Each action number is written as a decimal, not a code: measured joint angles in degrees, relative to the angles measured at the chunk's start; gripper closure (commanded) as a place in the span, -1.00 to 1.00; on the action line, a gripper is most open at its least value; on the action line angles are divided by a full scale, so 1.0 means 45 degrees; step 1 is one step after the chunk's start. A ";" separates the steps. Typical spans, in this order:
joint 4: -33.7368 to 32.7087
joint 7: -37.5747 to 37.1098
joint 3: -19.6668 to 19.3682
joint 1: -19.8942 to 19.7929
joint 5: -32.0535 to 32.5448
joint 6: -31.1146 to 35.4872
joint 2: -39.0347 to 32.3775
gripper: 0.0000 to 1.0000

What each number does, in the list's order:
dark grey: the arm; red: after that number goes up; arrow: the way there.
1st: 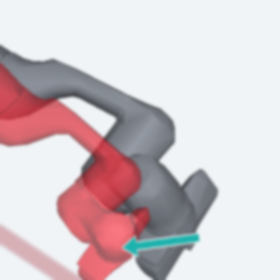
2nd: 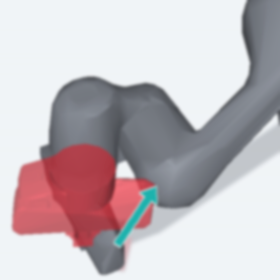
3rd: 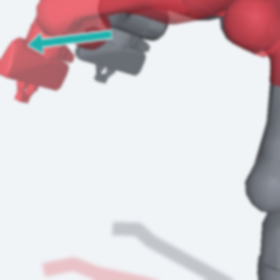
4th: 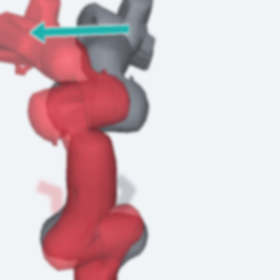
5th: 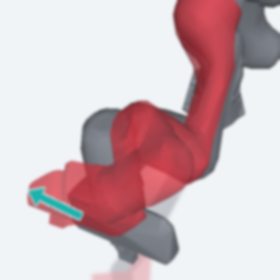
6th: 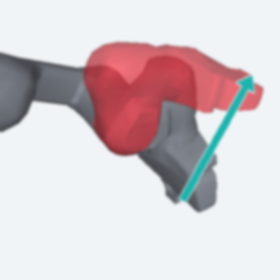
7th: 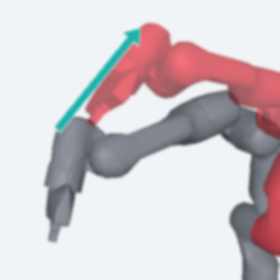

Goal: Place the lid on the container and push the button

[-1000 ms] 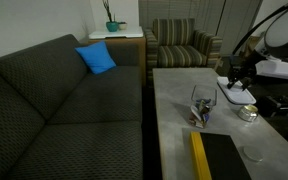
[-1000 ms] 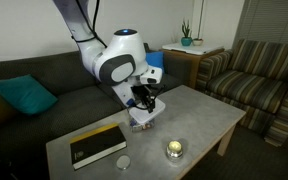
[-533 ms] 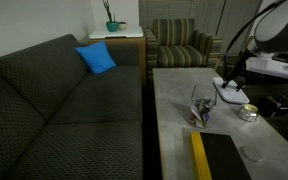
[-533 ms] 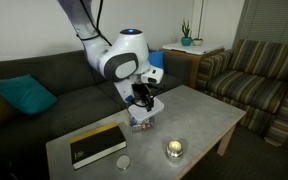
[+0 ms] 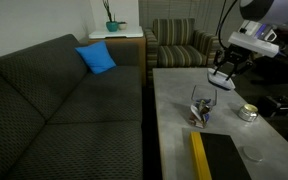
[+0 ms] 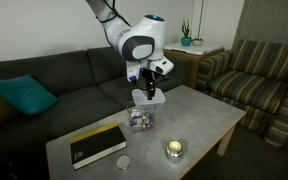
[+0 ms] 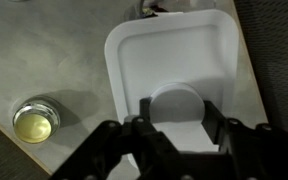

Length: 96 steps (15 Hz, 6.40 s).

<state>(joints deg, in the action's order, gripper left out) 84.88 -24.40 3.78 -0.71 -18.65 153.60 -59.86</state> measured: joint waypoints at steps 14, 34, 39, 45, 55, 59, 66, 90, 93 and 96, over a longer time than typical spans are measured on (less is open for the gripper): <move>-0.5807 -0.3407 -0.0643 0.1344 0.0246 -0.2352 -0.3593 0.42; -0.6314 -0.3497 -0.0730 0.1717 0.1053 -0.4374 -0.3631 0.42; -0.6108 -0.3504 -0.0912 0.1689 0.1053 -0.4368 -0.3627 0.42; -0.5859 -0.3515 -0.1102 0.1682 0.1053 -0.4362 -0.3592 0.42; -0.5355 -0.3557 -0.1444 0.1830 0.1300 -0.4345 -0.3481 0.42; -0.5432 -0.3801 -0.1549 0.2076 0.1904 -0.4318 -0.3610 -0.58; -0.5529 -0.4113 -0.2088 0.2522 0.2516 -0.4244 -0.3716 -1.00; -0.5270 -0.3926 -0.2086 0.2780 0.2568 -0.3525 -0.3477 1.00; -0.5272 -0.3913 -0.2077 0.2766 0.2565 -0.3487 -0.3488 1.00; -0.5451 -0.3904 -0.1948 0.2615 0.2555 -0.3477 -0.3685 1.00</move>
<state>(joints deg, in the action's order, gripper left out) 60.35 -41.97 -4.99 11.05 -7.16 137.96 -76.44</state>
